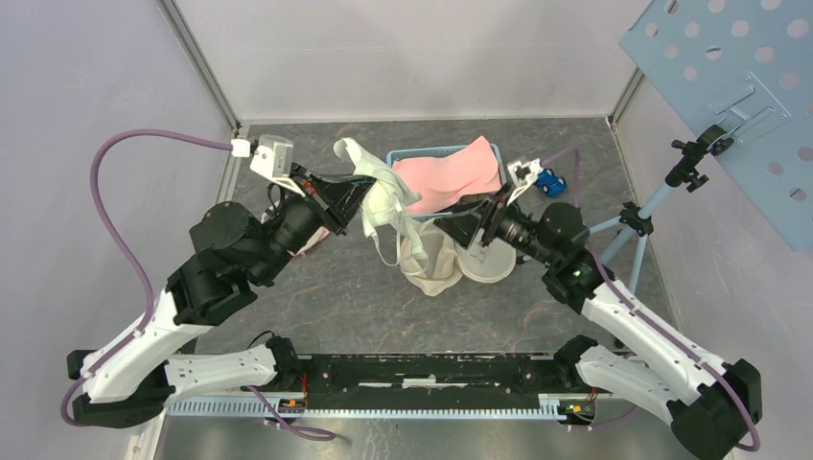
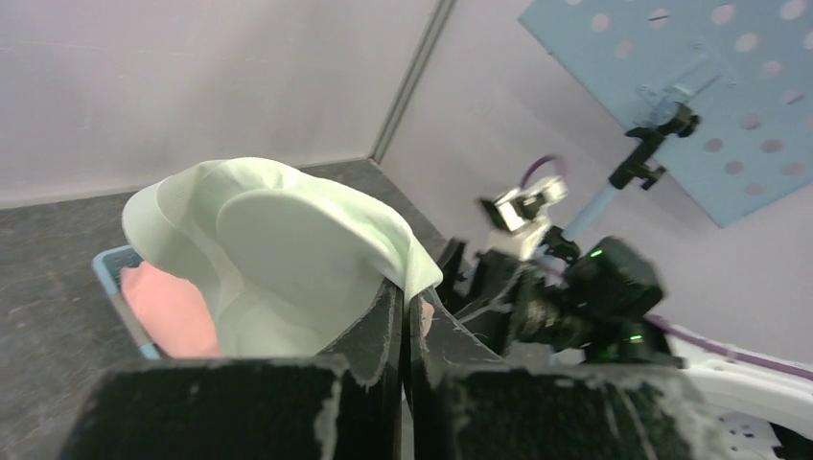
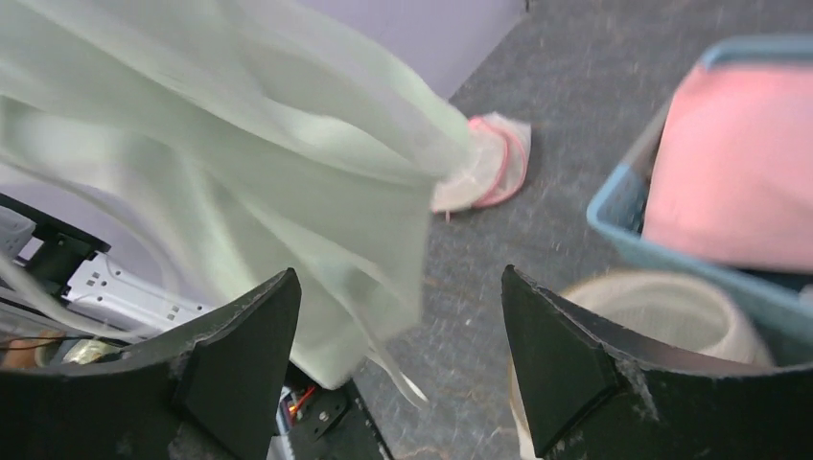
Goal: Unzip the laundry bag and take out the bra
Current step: Pick up the bra from the laundry bag.
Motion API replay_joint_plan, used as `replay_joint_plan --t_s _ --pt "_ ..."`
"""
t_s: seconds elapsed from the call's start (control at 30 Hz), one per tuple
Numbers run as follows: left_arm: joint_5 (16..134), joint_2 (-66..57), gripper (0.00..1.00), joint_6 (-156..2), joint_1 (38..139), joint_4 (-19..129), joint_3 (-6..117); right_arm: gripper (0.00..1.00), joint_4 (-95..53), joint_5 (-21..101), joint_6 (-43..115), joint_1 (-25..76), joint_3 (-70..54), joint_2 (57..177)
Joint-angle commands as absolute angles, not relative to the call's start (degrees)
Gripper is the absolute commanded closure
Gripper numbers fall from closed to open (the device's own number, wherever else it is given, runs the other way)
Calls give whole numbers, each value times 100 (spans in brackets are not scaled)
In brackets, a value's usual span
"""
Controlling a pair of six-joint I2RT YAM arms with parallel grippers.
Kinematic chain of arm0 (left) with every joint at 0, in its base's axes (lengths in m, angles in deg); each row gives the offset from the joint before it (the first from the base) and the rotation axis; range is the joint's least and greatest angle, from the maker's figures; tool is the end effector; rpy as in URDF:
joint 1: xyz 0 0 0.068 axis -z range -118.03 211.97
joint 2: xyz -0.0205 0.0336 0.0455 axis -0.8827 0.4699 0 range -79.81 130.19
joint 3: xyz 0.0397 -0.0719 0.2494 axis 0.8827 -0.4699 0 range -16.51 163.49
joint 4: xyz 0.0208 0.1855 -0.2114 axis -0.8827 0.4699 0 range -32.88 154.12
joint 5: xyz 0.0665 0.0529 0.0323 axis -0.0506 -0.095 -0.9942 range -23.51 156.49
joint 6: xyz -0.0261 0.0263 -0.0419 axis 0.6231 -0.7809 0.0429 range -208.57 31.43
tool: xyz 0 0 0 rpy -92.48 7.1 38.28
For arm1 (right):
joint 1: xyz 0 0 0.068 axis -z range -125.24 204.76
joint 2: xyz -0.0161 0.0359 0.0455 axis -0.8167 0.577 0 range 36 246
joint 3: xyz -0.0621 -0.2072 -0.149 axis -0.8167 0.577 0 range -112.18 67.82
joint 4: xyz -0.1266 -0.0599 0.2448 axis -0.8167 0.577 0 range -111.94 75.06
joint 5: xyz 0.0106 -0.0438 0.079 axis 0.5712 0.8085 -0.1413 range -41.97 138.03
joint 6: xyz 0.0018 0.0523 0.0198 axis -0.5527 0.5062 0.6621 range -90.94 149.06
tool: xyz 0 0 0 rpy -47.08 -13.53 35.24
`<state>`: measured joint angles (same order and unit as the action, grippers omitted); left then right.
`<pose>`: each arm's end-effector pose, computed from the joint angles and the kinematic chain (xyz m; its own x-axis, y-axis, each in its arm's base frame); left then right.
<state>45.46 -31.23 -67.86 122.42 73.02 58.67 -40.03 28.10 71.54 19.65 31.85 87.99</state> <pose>0.0970 -0.1430 0.4971 -0.1399 -0.4223 -0.8956 0.6292 0.6605 -0.4097 0.1947 0.1529 0.3012 -0.5316 0.4024 -0.7453 -0.6242 0.4087 0.6658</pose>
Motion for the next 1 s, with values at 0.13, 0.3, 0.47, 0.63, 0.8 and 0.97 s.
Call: replay_joint_plan --t_s 0.13,0.3,0.47,0.63,0.8,0.97 --pt "3075 -2567 98 -6107 12217 8220 6494 19 -1575 3044 4821 1804 550 9161" --pt "2412 -2188 98 -5279 12219 8746 6828 18 -922 3183 4368 1435 -194 9489" --pt "2049 -1832 98 -4360 12216 9361 7211 16 -733 3065 4186 1028 -627 9878" --pt "1907 -1567 98 -3974 12217 9657 7433 15 -594 3219 3972 654 -919 10094" --pt "1760 -1262 98 -3533 12210 10126 7684 15 -456 3246 3766 379 -1209 10273" --pt "1774 -1214 98 -3105 12217 10175 7713 15 -386 3746 3619 83 -1296 10377"
